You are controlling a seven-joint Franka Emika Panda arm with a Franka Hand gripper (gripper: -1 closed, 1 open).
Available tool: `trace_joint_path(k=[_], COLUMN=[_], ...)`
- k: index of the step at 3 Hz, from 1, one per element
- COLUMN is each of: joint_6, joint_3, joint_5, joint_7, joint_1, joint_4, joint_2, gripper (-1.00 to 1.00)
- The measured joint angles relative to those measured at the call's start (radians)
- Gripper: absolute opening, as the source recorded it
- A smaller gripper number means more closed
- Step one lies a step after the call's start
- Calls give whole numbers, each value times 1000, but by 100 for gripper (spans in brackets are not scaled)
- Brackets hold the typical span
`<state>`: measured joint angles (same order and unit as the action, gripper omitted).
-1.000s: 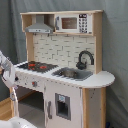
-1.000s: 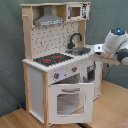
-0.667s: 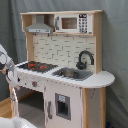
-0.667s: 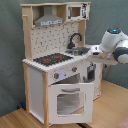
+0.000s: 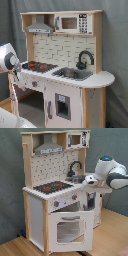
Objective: Play with the kitchen
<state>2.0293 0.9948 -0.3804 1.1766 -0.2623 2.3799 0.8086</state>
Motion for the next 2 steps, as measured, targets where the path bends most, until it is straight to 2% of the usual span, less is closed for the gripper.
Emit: trace_joint_path(k=[2], joint_6=[107], joint_3=[33], joint_5=[4], joint_7=[97], joint_1=[-36], joint_4=[-9], joint_2=[-166], gripper=[100])
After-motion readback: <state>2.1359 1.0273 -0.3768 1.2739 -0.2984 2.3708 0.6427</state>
